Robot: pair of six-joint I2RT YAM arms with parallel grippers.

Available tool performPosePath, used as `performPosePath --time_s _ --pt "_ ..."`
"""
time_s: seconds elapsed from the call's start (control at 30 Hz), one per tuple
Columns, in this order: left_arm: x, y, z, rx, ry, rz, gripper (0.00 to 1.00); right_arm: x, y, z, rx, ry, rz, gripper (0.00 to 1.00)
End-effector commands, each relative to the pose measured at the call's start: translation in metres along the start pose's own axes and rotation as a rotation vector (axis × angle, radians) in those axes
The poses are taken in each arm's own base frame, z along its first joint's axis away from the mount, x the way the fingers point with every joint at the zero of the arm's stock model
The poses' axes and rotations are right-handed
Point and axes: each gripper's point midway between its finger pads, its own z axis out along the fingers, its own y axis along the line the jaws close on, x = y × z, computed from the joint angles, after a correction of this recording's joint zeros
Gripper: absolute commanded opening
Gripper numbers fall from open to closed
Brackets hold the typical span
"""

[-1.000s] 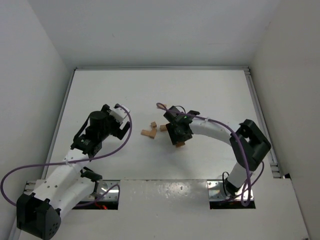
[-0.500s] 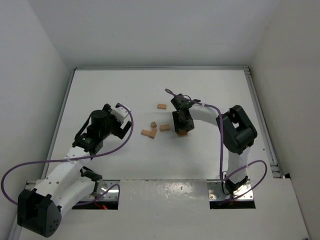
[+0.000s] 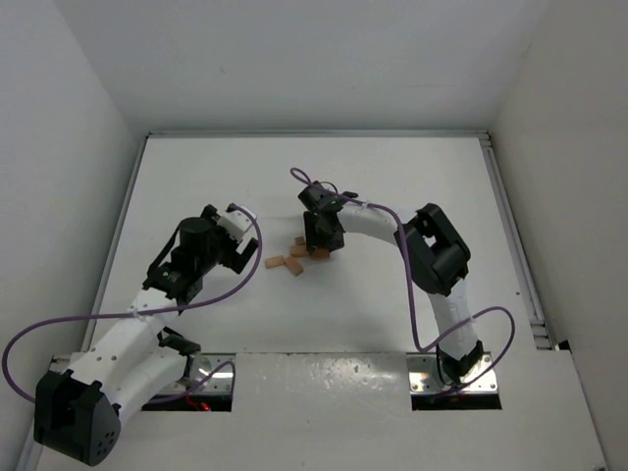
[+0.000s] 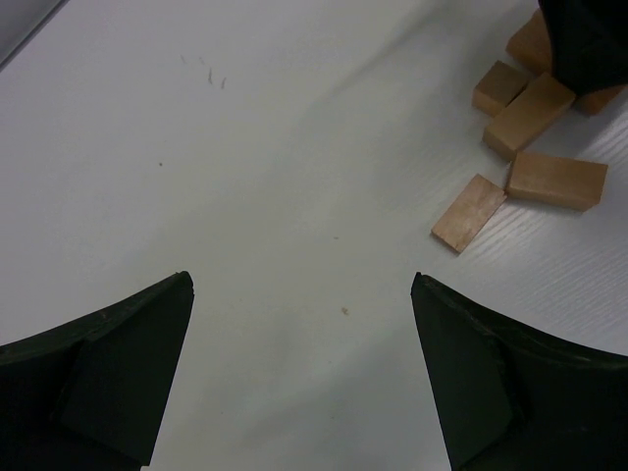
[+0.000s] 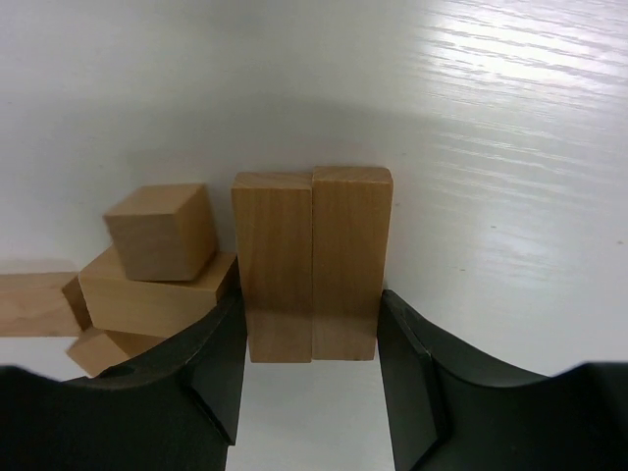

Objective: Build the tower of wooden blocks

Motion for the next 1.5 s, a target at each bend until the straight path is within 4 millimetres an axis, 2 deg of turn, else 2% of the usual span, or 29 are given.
performPosePath --time_s 0.0,0.13,0.4,0.43,0.47,0.57,0.6,0.63,0.83,1.13,1.2,1.23,1.33,1.43,1.47 --pt "-0.004 0.005 0.002 -0.025 -0.031 -0.016 0.99 0.022 0.014 0.018 0.005 0.074 0.085 0.0" --pt "-0.004 0.005 0.004 -0.025 -0.031 -0.016 0.99 0.025 0.012 0.017 0.034 0.07 0.084 0.0" --pt "-0.003 0.002 0.006 -0.016 -0.034 -0.025 0.99 0.026 -0.013 0.007 0.064 0.047 0.077 0.0" --pt "-0.005 0.003 0.007 -0.02 -0.044 -0.025 0.99 0.035 -0.02 0.01 0.067 0.07 0.064 0.0" --pt "-0.005 0.003 0.007 -0.02 -0.044 -0.025 0.99 0.035 -0.02 0.007 0.068 0.064 0.054 0.0" --pt "-0.003 0.002 0.01 -0.016 -0.034 -0.025 0.99 0.036 -0.029 0.007 0.097 0.06 0.03 0.03" --pt "-0.003 0.001 0.01 -0.008 -0.038 -0.025 0.99 0.039 -0.027 0.007 0.104 0.061 0.011 0.03" --pt "-0.005 0.002 0.011 -0.011 -0.046 -0.025 0.99 0.036 -0.033 0.008 0.114 0.061 0.007 0.05" --pt "-0.003 0.001 0.012 -0.008 -0.038 -0.025 0.99 0.039 -0.036 0.012 0.147 0.087 -0.004 0.17" --pt "-0.003 0.001 0.014 -0.008 -0.038 -0.025 0.99 0.036 -0.034 0.013 0.192 0.076 0.019 0.21" --pt "-0.005 0.002 0.014 -0.011 -0.046 -0.025 0.99 0.037 -0.033 0.013 0.194 0.079 0.02 0.26" --pt "-0.001 0.0 0.015 -0.008 -0.038 -0.025 0.99 0.039 -0.034 0.013 0.194 0.082 0.024 0.34" --pt "-0.001 0.0 0.015 -0.008 -0.038 -0.025 0.99 0.041 -0.032 0.016 0.187 0.088 0.023 0.47" --pt "-0.001 0.0 0.015 -0.008 -0.038 -0.025 0.99 0.041 -0.029 0.015 0.179 0.088 0.021 0.55" --pt "-0.001 0.0 0.015 -0.008 -0.038 -0.025 0.99 0.041 -0.029 0.015 0.178 0.088 0.022 0.64"
